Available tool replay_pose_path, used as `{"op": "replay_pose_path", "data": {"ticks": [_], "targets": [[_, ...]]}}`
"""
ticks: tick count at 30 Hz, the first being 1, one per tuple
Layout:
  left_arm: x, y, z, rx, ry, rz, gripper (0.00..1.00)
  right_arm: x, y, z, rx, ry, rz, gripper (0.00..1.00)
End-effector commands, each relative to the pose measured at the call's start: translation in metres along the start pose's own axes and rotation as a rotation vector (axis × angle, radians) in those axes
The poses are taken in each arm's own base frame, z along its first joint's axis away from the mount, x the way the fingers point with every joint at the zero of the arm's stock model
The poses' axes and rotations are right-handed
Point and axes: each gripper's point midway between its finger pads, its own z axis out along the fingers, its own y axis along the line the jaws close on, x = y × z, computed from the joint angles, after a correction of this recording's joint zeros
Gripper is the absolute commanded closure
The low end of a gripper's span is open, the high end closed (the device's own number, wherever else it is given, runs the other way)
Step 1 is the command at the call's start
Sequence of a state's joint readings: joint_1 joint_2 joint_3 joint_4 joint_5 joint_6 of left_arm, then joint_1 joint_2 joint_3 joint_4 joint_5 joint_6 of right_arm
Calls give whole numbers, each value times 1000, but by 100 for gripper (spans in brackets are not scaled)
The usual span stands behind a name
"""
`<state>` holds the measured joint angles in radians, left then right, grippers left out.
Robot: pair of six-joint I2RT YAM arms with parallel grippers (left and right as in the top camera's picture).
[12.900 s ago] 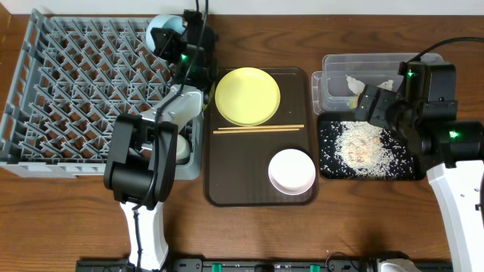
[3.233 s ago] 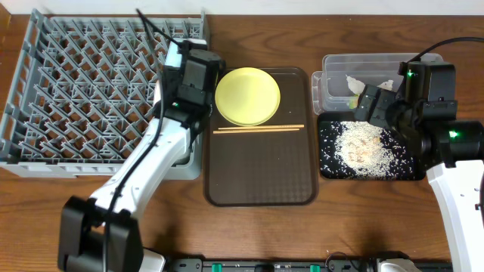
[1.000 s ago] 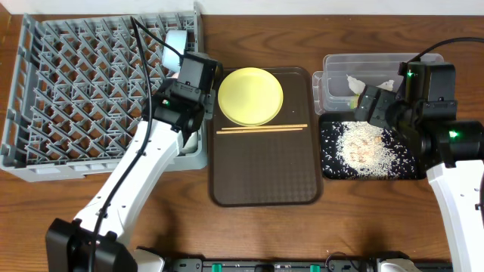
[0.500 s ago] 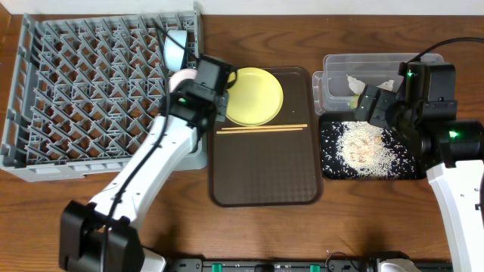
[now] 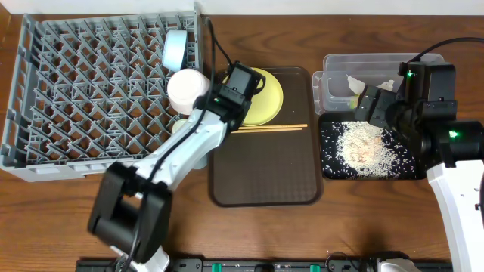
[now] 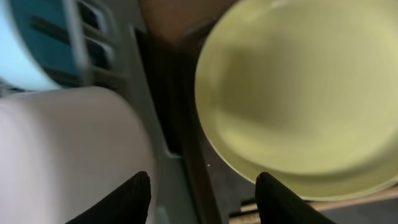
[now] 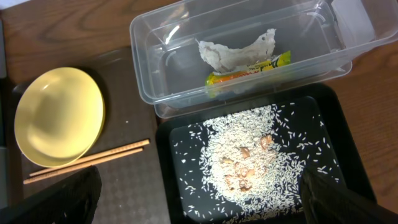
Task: Sort waste into correct bins and load items into the dishwasher
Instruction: 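Move left gripper over the yellow plate on the tray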
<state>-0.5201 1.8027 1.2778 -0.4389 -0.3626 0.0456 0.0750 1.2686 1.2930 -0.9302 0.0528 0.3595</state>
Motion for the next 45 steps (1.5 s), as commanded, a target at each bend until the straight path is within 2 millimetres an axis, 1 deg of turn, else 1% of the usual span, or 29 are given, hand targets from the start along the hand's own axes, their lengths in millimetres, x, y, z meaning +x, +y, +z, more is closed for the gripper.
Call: {"op": "replay_pose_path", "data": {"ticks": [1, 5, 10, 13, 17, 19, 22, 23, 24, 26, 27, 30, 34, 36, 38, 41, 45], "targets": [[11, -4, 15, -36, 35, 87, 44, -3, -5, -1, 16, -7, 18, 1], [11, -14, 22, -34, 29, 154, 44, -3, -5, -1, 16, -6, 18, 1], [6, -16, 24, -37, 11, 174, 44, -3, -5, -1, 15, -7, 18, 1], [7, -13, 27, -45, 15, 174, 44, -3, -5, -1, 15, -7, 18, 1], [12, -3, 33, -95, 38, 173, 44, -3, -5, -1, 15, -7, 18, 1], [14, -2, 34, -95, 45, 173, 44, -3, -5, -1, 16, -7, 18, 1], [20, -2, 34, -95, 70, 177, 44, -3, -5, -1, 15, -7, 18, 1], [23, 1, 33, -111, 82, 155, 44, -3, -5, -1, 15, -7, 18, 1], [26, 11, 31, -170, 91, 75, 46, -3, -5, -1, 16, -6, 18, 1], [31, 32, 24, -294, 91, -64, 47, -3, -5, -1, 15, -7, 18, 1], [30, 35, 21, -310, 85, -86, 47, -2, -5, -1, 15, -6, 18, 1], [18, 37, 8, -299, 39, -136, 47, -3, -5, -1, 15, -7, 18, 1], [-5, 42, -20, -280, -50, -185, 48, -3, -5, -1, 16, -6, 18, 1], [-8, 45, -31, -265, -68, -222, 48, -3, -5, -1, 16, -7, 18, 1], [-2, 46, -36, -247, -50, -265, 47, -3, -5, -1, 16, -7, 18, 1], [16, 44, -33, -225, 17, -315, 48, -3, -5, -1, 16, -7, 18, 1], [38, 23, -19, -117, 107, -312, 48, -3, -5, -1, 15, -7, 18, 1]]}}
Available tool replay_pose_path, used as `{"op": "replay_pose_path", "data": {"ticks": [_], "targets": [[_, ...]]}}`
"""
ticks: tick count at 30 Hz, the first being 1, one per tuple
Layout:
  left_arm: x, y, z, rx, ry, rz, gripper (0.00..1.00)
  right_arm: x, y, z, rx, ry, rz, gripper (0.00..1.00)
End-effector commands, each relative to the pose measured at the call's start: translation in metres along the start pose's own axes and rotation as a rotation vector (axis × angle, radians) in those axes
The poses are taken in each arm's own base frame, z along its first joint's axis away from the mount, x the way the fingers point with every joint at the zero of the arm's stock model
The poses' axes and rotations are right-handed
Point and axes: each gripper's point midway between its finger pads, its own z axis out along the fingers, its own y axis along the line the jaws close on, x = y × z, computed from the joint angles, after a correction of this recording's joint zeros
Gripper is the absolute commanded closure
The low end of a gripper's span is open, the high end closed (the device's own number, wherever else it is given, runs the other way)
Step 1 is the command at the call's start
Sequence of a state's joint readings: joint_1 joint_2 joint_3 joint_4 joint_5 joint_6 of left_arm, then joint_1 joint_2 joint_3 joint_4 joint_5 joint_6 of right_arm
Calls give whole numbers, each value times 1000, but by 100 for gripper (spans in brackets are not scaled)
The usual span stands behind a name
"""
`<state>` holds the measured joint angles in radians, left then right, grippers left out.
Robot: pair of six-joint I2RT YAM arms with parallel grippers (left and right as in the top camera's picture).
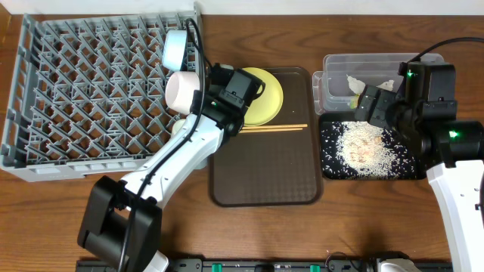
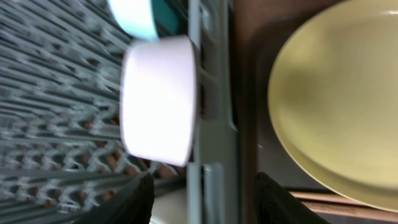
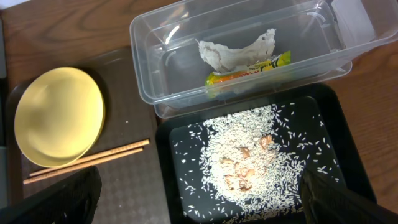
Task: Sort waste into correct bins and load items into the dishwasher
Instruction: 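Move left gripper over the yellow plate on the tray, then grasp the yellow plate edge with the left gripper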
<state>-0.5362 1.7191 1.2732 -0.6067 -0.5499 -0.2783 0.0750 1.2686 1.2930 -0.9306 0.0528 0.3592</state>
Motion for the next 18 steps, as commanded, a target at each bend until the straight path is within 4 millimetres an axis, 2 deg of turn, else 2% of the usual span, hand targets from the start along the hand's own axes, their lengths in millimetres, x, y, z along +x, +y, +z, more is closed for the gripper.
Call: {"op": "replay_pose_path", "data": {"ticks": [1, 7, 18], "targets": [[26, -14, 13, 66, 99, -30, 48, -3, -5, -1, 16, -7, 18, 1], [41, -16, 17, 64, 157, 1, 48, -3, -5, -1, 16, -7, 18, 1], [71, -20, 10, 114, 291, 9, 48, -3, -5, -1, 16, -7, 18, 1]]}}
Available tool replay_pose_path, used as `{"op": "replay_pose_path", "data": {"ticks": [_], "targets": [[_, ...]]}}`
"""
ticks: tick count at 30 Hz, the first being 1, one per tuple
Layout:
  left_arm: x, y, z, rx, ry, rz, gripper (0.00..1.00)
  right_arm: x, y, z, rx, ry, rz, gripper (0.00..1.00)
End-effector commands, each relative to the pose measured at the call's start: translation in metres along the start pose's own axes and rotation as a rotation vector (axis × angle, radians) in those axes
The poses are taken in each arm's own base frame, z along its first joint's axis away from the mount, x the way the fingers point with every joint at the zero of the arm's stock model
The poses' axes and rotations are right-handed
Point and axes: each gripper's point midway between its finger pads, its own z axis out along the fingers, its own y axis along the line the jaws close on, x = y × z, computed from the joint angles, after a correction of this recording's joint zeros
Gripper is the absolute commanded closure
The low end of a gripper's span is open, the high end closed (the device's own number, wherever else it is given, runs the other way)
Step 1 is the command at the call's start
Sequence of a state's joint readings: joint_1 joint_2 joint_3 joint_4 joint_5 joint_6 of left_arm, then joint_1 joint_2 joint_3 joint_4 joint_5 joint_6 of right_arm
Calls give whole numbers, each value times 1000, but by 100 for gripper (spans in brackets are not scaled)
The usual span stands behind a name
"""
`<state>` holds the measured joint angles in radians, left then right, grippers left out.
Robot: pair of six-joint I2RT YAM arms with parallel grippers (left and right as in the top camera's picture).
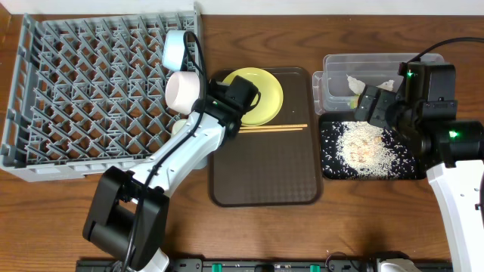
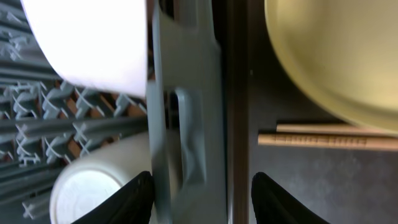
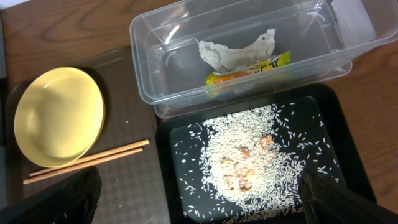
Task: Sort waste into correct bins and load items into the dishwasher
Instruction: 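Grasp the yellow plate edge with the left gripper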
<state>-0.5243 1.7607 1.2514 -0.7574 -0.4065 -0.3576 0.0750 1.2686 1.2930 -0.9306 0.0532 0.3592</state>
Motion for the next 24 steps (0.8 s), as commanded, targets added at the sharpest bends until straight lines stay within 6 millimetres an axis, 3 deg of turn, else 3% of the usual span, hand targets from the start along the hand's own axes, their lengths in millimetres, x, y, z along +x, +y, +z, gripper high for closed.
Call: {"op": "replay_pose_path", "data": {"ticks": [1, 9, 24], "targets": [[17, -12, 2, 65, 74, -3, 48, -3, -5, -1, 15, -7, 18, 1], [46, -29, -4, 184, 214, 29, 47, -3, -5, -1, 15, -7, 18, 1], [91, -10, -16, 135, 404, 89, 49, -3, -5, -1, 15, -7, 18, 1]]}}
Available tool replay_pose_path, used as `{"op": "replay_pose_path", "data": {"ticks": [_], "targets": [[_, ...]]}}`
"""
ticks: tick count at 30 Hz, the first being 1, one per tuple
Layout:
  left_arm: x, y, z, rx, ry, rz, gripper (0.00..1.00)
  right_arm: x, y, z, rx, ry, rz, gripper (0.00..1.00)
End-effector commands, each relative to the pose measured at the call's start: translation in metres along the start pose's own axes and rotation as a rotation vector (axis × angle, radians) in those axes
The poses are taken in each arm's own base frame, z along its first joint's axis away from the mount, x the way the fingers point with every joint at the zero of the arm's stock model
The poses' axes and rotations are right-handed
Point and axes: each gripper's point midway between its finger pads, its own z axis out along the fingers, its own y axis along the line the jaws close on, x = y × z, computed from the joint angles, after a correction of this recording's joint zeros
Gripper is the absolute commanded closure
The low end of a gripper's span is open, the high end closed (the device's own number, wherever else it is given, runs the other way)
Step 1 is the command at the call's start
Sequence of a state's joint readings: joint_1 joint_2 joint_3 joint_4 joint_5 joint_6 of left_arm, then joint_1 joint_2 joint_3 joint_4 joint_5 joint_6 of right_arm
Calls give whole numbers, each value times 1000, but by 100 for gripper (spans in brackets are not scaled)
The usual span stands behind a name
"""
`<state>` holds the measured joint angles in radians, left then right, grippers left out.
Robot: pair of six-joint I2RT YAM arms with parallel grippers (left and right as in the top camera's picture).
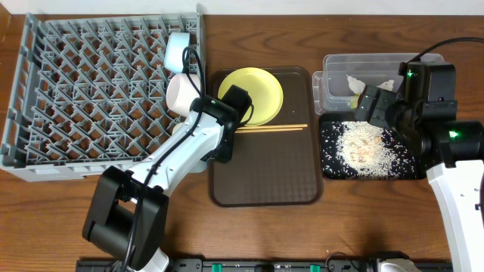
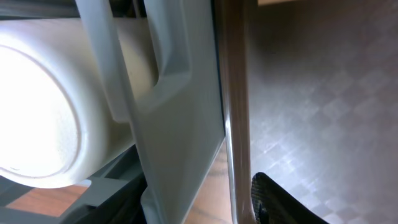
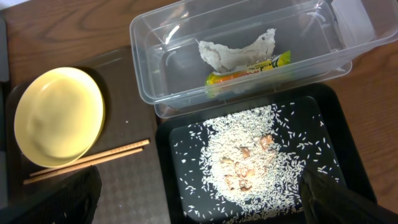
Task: Sort waste into correct bins and load items into the dishwasher
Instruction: 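Grasp the yellow plate edge with the left gripper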
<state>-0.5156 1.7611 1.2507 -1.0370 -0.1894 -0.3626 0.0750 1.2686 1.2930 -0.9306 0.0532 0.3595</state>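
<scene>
The grey dish rack (image 1: pixel 91 91) holds a blue cup (image 1: pixel 176 49), a pale cup (image 1: pixel 181 92) and a white cup (image 1: pixel 178 127) along its right wall. On the brown tray (image 1: pixel 265 174) lie a yellow plate (image 1: pixel 257 94) and chopsticks (image 1: pixel 274 128). My left gripper (image 1: pixel 221 151) is open, straddling the rack wall (image 2: pixel 168 93) and the tray rim (image 2: pixel 234 124), next to the white cup (image 2: pixel 43 99). My right gripper (image 3: pixel 199 202) hangs open and empty high above the black tray of rice (image 3: pixel 255 155).
A clear bin (image 3: pixel 242 56) at the far right holds crumpled paper (image 3: pixel 236 50) and a yellow-green wrapper (image 3: pixel 249 71). The rack wall and the tray's left rim nearly touch. Bare wooden table (image 1: pixel 302 227) lies in front.
My left gripper has shifted toward the table's front along the rack's right wall, from beside the pale cup and chopsticks to beside the lower white cup. The right arm is unchanged.
My left gripper stood open between the pale cup at the rack's edge and the yellow plate. At each later moment it was further toward the front along the rack wall, still open. The cups, plate and chopsticks kept their places. The right gripper stayed open over the bins.
</scene>
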Motion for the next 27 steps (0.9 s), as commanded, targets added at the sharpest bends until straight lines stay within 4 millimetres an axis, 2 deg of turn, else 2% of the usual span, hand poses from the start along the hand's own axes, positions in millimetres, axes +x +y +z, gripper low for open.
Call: {"op": "replay_pose_path", "data": {"ticks": [1, 8, 13, 15, 17, 18, 21, 24, 27], "targets": [[19, -10, 2, 47, 81, 13, 49, -3, -5, -1, 15, -7, 18, 1], [30, -5, 1, 25, 126, 24, 52, -3, -5, -1, 15, -6, 18, 1], [27, -5, -1, 28, 112, 31, 51, -3, -5, -1, 15, -7, 18, 1], [19, -6, -11, 43, 77, 46, 51, -3, -5, -1, 15, -7, 18, 1], [3, -7, -31, 71, -3, 44, 51, -3, -5, -1, 15, -7, 18, 1], [-10, -8, -47, 100, -67, 41, 50, -3, -5, -1, 15, -7, 18, 1], [-49, -13, -100, 194, -278, -3, 39, -3, -5, -1, 15, -7, 18, 1], [-81, -19, -146, 301, -485, -48, 33, -3, -5, -1, 15, -7, 18, 1], [-103, -29, -169, 378, -604, -69, 33, -3, -5, -1, 15, -7, 18, 1]]}}
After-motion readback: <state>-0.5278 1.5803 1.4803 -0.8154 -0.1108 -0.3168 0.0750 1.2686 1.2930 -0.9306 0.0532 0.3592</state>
